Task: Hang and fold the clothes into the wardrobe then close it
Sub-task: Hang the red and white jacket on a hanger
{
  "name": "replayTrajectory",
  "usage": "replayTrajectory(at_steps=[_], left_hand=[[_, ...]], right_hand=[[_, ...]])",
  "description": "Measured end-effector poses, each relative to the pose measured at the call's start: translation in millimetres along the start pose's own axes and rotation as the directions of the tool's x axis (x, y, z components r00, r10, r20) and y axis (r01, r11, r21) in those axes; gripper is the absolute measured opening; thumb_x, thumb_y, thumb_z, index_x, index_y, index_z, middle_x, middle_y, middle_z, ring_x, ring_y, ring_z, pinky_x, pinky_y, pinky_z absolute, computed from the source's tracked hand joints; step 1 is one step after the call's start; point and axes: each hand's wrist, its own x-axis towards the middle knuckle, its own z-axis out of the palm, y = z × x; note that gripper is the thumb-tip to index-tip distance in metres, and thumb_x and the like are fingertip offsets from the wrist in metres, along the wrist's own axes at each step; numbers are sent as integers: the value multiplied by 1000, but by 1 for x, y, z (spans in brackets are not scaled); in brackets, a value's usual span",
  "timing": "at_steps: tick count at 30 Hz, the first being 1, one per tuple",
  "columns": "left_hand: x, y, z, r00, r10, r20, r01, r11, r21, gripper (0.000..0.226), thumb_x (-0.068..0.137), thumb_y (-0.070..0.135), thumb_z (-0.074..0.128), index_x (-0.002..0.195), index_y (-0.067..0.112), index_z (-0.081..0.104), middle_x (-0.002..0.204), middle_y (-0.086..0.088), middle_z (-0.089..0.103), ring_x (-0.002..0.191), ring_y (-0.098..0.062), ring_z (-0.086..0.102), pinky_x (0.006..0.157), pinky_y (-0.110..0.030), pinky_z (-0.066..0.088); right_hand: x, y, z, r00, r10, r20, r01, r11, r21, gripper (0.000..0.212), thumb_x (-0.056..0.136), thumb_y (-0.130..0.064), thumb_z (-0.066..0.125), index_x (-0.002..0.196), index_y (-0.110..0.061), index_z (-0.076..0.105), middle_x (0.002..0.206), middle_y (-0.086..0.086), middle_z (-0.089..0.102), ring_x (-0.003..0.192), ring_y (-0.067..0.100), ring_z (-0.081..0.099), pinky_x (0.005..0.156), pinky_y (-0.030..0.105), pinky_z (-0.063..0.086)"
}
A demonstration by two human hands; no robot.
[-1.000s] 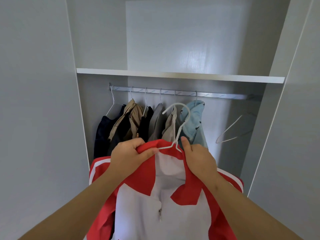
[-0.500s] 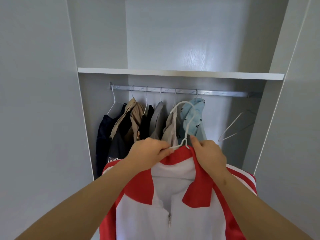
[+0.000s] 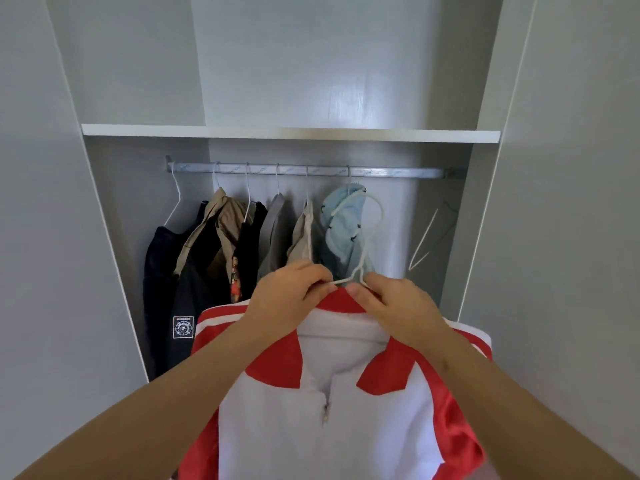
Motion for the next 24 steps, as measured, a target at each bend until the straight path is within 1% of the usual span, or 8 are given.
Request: replayTrajectory(at_steps=[3,5,8,13,15,18,21,24], left_hand=[[4,6,8,994,-49,94,58,993,-101,20,83,25,67,96,15,56,80,4,62,76,-14,59,70,-32,48],[6,6,14,983,-20,184,36,996,-86,28,83,24,67,106,17,55,90,3,62,83,-13,58,76,-35,48],[4,4,24,975,11,220,6,997,-77,29,84,27,66,111,19,58,108,6,55,94,-10,54,83,-25,43],[12,11,42,976,-65,206,112,968,-225,8,87,20,62,91,14,66,92,4,56,82,-10,56,73,-13,40],[18,14,53,970,-107,219,160,957,-242,8,87,20,61,87,15,66,90,2,60,79,-9,54,69,-10,36],[24,19,72,951,-155,268,230,933,-278,8,88,23,60,83,19,63,85,7,58,76,-7,53,71,-16,37],[29,25,91,927,-174,334,280,911,-304,8,89,27,59,81,24,60,84,13,57,69,0,51,71,-19,39],[35,28,105,908,-188,375,311,901,-301,11,89,30,58,78,28,57,79,19,55,71,-1,53,72,-22,42]], right_hand=[[0,16,0,991,118,66,-122,991,62,53,88,-57,41,50,-20,38,48,-6,42,50,6,41,50,28,31],[-4,27,4,977,190,94,-200,973,118,58,87,-56,46,45,-17,36,42,-5,37,45,7,36,52,31,31],[-16,47,8,938,320,132,-337,931,139,56,87,-56,47,47,-18,47,40,-8,40,42,4,36,48,27,29],[-41,73,7,857,477,196,-515,815,265,37,95,-40,47,65,-22,60,70,-5,61,57,3,47,54,18,35],[-51,83,3,813,534,234,-581,772,256,36,97,-34,45,73,-14,65,77,1,62,62,8,49,58,20,37],[-63,97,-8,738,611,285,-669,719,190,32,98,-24,43,81,-6,63,79,6,60,71,16,52,64,25,40],[-70,106,-14,696,673,251,-718,650,250,30,97,-15,42,71,-10,56,72,6,58,66,16,53,61,21,43],[-71,115,-17,644,741,189,-749,562,350,29,99,-18,40,79,-9,58,81,11,60,77,23,58,72,28,47]])
